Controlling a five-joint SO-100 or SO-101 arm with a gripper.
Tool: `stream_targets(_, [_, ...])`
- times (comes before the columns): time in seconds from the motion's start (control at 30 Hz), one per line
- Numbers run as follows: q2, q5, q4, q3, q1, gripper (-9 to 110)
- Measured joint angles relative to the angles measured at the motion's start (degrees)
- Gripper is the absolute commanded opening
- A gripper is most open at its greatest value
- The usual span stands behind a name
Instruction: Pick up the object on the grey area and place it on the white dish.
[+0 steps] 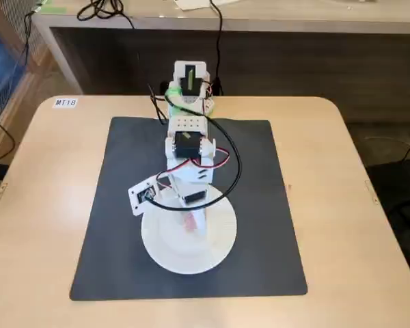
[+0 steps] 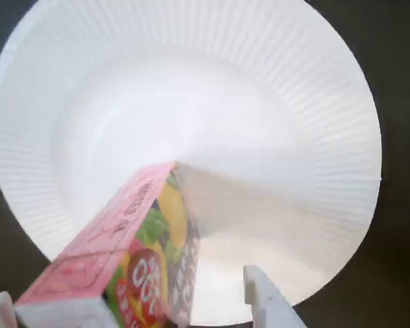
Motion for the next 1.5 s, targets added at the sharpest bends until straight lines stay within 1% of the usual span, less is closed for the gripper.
stream_targets(0.13, [3.96,-0.18,0.00,-0.88,0.00,44])
stream_targets(0.27, [10.20,0.53,0.00,-2.02,0.00,33])
stream_targets(0.3, [12.92,1.23,0.00,-1.85,0.00,24])
stream_targets(0.37, [20.57,1.93,0.00,1.23,0.70,0])
stream_targets(0.47, [35.07,3.96,0.00,9.23,2.11,0])
stream_targets(0.57, [50.19,7.03,-1.41,20.83,3.43,0])
stream_targets(0.63, [60.91,10.99,-6.06,30.85,3.60,0])
stream_targets(0.77, [84.81,17.93,-21.71,58.45,4.48,0])
stream_targets(0.9, [103.36,19.95,-27.51,81.30,5.19,0])
stream_targets(1.1, [121.64,20.13,-29.71,103.62,4.57,0])
stream_targets(1.3, [134.65,19.51,-29.18,117.95,4.83,0])
stream_targets(1.5, [138.52,18.46,-27.69,127.18,4.48,0])
